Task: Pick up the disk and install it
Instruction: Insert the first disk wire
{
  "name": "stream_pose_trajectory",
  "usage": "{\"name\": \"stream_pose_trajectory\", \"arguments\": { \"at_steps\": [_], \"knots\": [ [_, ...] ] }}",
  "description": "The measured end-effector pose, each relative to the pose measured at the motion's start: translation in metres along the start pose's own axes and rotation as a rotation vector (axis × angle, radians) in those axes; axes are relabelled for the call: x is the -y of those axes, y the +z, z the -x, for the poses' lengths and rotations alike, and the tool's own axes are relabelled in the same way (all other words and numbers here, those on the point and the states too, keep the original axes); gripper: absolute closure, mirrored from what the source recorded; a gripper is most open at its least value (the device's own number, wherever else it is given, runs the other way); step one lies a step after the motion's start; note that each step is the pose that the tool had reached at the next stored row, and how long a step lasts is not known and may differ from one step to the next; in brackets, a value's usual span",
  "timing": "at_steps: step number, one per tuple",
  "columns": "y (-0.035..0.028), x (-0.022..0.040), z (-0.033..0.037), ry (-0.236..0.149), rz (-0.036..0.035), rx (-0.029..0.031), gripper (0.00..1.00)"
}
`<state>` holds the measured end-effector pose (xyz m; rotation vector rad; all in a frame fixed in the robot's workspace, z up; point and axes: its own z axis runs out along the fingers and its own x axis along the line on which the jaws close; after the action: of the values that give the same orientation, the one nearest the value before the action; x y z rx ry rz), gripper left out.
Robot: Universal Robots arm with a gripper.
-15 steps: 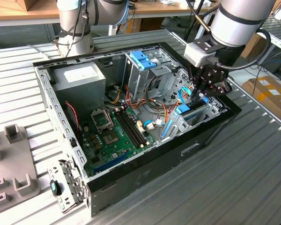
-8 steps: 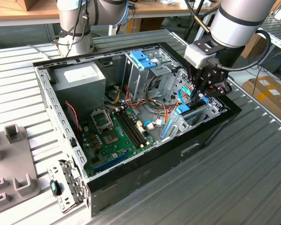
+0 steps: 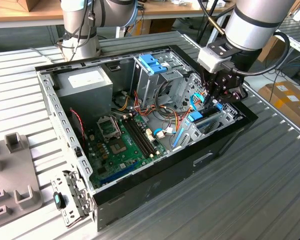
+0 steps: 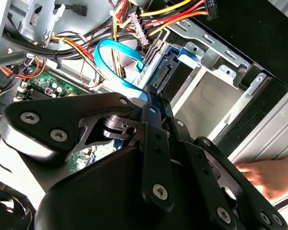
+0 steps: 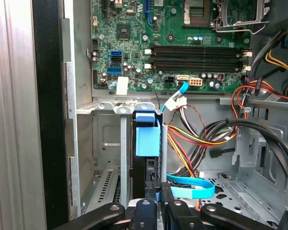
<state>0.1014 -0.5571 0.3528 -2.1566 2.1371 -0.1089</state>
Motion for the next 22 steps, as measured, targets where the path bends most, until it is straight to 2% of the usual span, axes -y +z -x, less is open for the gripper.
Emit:
{"name": "stream_pose_trajectory", "arguments": {
  "at_steps": [11,22],
  "knots": [
    [0.0003,0.0009,-0.0017,0.000,0.0000,0.0012,0.84],
    [0.0018,-0.0010,-0.0018,0.000,0.0000,0.0011,0.84]
  ]
}}
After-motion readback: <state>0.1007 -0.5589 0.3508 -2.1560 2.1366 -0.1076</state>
